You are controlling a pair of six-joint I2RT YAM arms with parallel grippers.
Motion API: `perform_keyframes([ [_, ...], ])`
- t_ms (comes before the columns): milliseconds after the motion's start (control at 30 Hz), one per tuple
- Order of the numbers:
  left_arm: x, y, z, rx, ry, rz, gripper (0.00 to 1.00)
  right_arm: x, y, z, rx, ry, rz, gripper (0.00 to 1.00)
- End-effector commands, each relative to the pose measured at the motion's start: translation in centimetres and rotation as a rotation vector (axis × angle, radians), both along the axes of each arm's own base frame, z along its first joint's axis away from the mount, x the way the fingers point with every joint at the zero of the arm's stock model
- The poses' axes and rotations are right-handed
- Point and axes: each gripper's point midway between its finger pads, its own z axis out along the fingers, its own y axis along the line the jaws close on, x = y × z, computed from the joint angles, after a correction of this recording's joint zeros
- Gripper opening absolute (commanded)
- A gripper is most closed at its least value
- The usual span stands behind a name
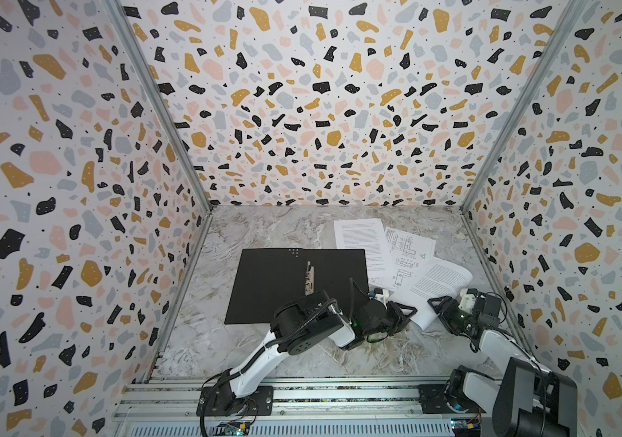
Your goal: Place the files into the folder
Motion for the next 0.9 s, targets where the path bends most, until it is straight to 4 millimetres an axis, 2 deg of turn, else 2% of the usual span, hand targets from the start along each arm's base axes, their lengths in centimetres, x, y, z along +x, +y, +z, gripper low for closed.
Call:
perform_keyframes([
  [0,0.4,-0.4,2.2,-0.072,-0.044,0.011,0.24,-1.5,-0.1,-1.3,-0.001,0.082,-0.021,0.65],
  [467,0.5,-0.1,4.9,-0.117,-0.098,0.02,0.1,-0.9,-0.4,0.7,-0.001,0.041,-0.031,0.7],
  [667,0.4,0.0,5.6,-0.135,-0.106,0.022,0.08,-0.8,-0.6,1.4,-0.001,0.028,-0.038,0.73],
  [867,0.6,0.4,7.2,-0.152,-0.13,0.037,0.06,-0.7,-0.7,2.4,-0.005,0.008,-0.047,0.81],
])
